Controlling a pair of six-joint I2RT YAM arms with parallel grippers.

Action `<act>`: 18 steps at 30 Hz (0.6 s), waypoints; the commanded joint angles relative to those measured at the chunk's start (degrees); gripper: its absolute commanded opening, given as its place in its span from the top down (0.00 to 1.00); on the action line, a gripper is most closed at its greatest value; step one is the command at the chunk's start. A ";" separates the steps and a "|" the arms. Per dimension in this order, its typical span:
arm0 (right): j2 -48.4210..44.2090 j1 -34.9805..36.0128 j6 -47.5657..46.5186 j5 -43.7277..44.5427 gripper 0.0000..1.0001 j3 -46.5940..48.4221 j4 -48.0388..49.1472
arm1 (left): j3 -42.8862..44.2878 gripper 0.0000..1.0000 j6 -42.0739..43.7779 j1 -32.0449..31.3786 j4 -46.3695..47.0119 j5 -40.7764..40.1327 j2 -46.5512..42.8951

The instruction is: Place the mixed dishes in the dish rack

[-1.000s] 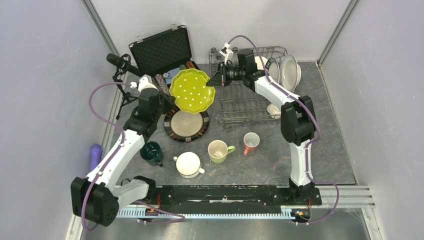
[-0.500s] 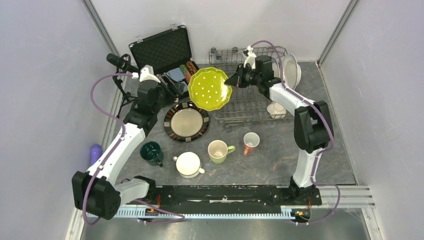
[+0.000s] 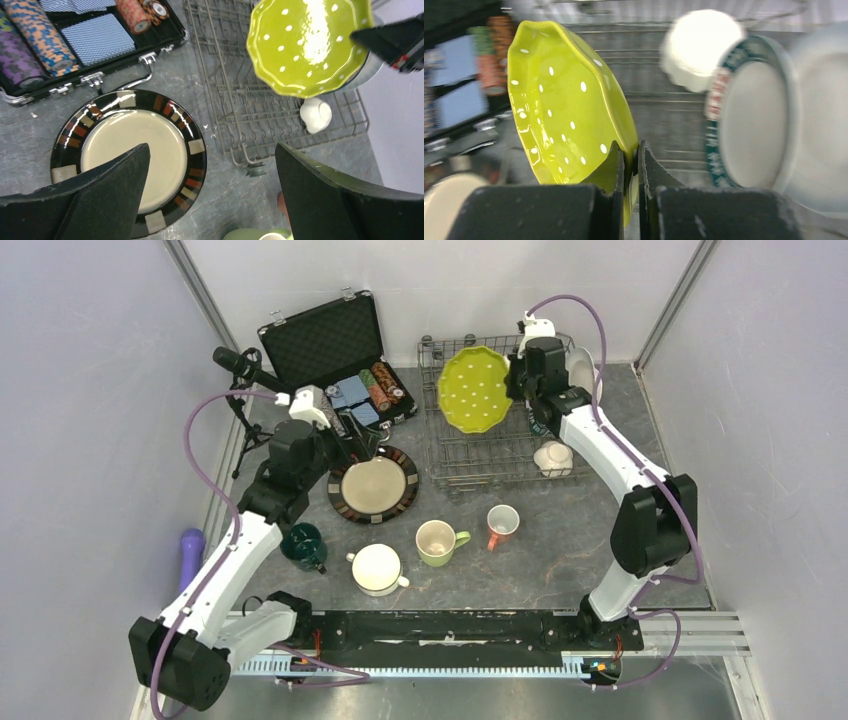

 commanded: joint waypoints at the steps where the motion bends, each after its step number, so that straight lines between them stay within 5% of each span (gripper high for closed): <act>1: -5.33 -0.13 -7.67 22.10 1.00 4.80 1.54 | 1.43 0.00 5.05 -2.32 -0.22 4.92 2.41; 6: -4.84 -0.13 -14.33 30.45 1.00 5.70 2.74 | 2.30 0.00 7.44 -5.19 1.20 10.39 3.14; 18: -1.52 2.70 -25.87 41.35 1.00 7.05 11.47 | 1.75 0.00 9.90 -8.49 1.13 7.50 1.96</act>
